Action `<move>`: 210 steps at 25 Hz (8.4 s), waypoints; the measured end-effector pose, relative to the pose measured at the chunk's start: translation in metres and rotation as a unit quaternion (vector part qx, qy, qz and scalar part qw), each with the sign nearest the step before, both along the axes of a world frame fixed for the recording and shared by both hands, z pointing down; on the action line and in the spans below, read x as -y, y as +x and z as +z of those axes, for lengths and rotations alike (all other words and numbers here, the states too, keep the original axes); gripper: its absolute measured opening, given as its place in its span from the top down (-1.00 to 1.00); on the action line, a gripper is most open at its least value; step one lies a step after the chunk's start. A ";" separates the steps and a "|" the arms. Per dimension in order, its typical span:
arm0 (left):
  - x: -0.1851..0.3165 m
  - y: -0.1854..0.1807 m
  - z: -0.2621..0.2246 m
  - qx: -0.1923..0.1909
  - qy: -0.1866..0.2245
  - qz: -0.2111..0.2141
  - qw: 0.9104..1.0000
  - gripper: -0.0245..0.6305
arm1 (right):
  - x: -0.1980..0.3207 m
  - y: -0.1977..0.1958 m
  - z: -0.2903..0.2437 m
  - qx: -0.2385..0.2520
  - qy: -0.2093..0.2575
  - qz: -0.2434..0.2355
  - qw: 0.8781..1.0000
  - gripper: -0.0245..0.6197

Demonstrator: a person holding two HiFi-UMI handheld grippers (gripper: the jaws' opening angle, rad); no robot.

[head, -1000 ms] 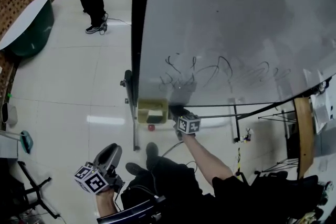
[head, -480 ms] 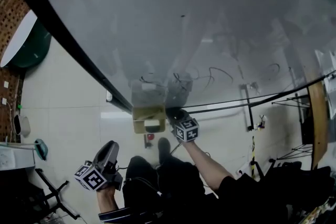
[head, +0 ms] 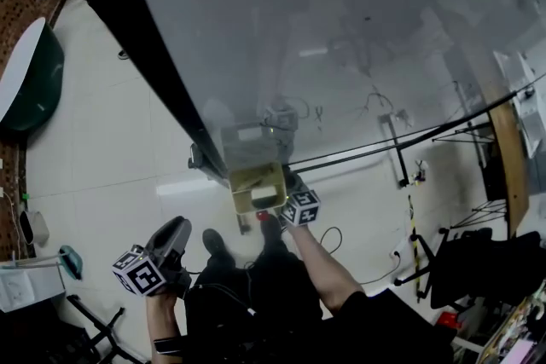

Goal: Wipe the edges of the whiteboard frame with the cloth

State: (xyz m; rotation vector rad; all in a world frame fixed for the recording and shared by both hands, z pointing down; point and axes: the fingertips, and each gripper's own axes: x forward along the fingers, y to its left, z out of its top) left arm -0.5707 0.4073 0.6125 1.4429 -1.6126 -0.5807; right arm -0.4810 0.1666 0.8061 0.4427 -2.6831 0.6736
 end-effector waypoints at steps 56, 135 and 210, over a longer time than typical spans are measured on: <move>-0.006 -0.041 -0.012 0.024 0.050 0.125 0.991 0.62 | -0.155 -0.105 -0.053 0.191 -0.331 0.183 0.906 0.52; 0.027 -0.073 -0.137 0.063 0.229 0.358 0.903 0.51 | -0.136 -0.123 -0.285 0.366 -0.132 0.262 0.883 0.53; 0.032 -0.070 -0.307 0.187 0.403 0.337 0.830 0.51 | -0.166 -0.092 -0.575 0.210 0.349 0.091 0.909 0.53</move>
